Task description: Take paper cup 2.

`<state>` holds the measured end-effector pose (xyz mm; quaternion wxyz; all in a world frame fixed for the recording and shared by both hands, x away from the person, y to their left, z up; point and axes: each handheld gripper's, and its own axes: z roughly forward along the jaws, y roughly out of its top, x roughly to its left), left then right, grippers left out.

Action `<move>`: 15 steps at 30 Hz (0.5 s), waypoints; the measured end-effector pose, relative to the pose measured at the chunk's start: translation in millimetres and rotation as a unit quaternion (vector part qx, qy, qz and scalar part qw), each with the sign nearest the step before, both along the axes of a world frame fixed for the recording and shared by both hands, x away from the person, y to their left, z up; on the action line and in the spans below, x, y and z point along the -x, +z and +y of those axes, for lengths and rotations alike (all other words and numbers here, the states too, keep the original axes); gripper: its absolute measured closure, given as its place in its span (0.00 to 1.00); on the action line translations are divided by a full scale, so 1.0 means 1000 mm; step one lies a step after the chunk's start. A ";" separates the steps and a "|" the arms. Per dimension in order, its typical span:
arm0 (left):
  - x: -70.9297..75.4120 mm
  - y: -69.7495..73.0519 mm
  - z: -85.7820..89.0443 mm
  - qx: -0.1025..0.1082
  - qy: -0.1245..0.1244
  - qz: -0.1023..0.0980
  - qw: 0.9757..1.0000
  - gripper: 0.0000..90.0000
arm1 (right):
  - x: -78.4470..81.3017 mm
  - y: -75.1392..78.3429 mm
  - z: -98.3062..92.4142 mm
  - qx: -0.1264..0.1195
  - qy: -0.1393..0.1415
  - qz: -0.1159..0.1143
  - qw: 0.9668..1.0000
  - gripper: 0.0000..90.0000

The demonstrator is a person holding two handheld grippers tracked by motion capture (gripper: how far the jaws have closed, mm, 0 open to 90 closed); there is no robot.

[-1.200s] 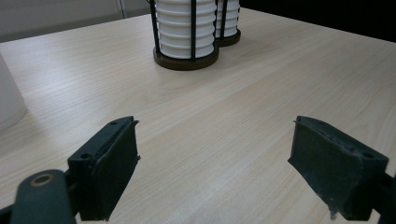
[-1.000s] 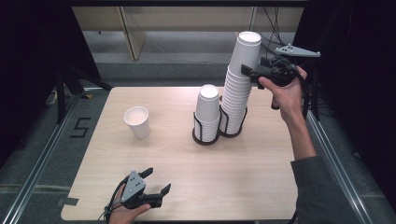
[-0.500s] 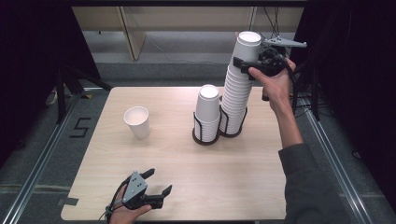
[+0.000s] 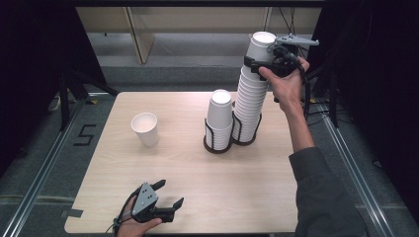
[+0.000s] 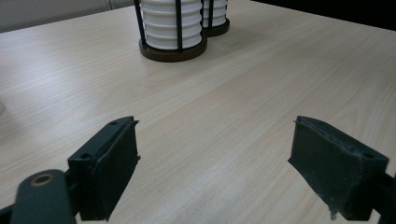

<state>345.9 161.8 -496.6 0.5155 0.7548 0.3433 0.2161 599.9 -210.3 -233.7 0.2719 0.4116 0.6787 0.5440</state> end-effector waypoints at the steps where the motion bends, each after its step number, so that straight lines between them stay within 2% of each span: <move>1: 0.000 0.000 0.000 -0.002 -0.001 0.000 1.000 0.16 | 0.001 0.003 0.000 -0.003 -0.001 0.001 1.000 0.19; 3: 0.000 0.000 0.000 -0.003 -0.001 0.000 1.000 0.16 | 0.003 0.009 0.001 -0.005 -0.006 -0.003 1.000 0.19; 8: 0.000 0.000 -0.001 -0.004 -0.003 0.001 1.000 0.16 | 0.007 0.029 0.001 -0.009 -0.009 -0.031 0.999 0.19; 9: 0.000 0.000 -0.001 -0.004 -0.003 0.001 1.000 0.16 | 0.009 0.037 0.001 -0.014 -0.007 -0.034 0.999 0.19; 12: 0.000 0.000 -0.001 -0.005 -0.006 0.001 1.000 0.16 | 0.010 0.045 0.002 -0.010 -0.011 -0.043 0.999 0.20; 13: 0.000 0.000 -0.001 -0.004 -0.006 0.001 1.000 0.16 | 0.013 0.053 0.002 -0.012 -0.013 -0.051 0.999 0.20; 15: 0.000 0.000 -0.001 -0.002 -0.005 -0.001 1.000 0.16 | 0.014 0.056 0.002 -0.014 -0.011 -0.054 0.998 0.20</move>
